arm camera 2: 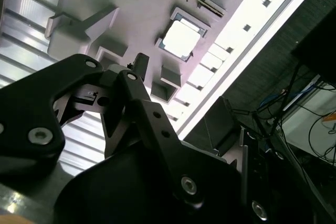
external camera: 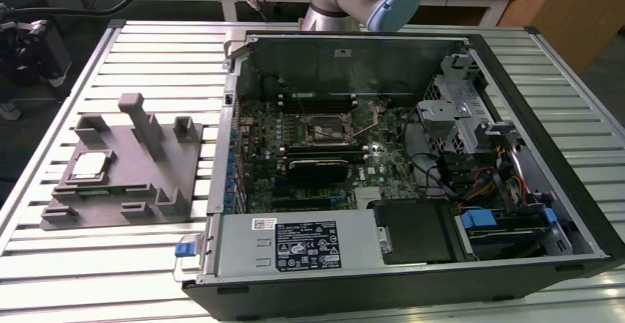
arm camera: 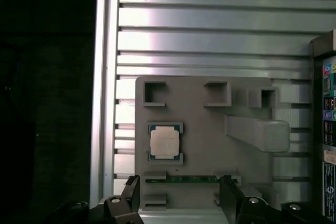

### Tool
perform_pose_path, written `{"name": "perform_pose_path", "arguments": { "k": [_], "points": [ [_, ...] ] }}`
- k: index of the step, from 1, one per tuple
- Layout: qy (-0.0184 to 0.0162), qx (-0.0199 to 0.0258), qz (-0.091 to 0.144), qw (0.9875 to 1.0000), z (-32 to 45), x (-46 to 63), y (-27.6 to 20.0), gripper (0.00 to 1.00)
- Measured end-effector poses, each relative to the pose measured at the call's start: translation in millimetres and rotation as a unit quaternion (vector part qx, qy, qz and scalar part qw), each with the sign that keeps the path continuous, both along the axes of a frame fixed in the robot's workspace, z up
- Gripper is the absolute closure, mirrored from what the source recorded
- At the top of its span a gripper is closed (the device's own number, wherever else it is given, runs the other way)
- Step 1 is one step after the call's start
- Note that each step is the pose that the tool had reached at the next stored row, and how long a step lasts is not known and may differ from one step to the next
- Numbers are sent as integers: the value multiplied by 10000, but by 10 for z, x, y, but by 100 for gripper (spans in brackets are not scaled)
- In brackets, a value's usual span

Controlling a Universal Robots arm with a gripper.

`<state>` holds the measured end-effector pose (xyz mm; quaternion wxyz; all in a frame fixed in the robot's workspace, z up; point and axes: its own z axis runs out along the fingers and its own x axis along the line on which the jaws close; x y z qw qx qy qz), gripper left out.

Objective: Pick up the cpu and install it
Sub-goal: 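Pick up the cpu and move it towards the insertion slot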

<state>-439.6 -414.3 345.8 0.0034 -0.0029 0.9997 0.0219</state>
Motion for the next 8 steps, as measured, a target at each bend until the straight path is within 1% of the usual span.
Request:
{"name": "perform_pose_path", "arguments": {
  "k": [8],
  "points": [
    [0,0,0,10000,-41,0,0,29]
  ]
}}
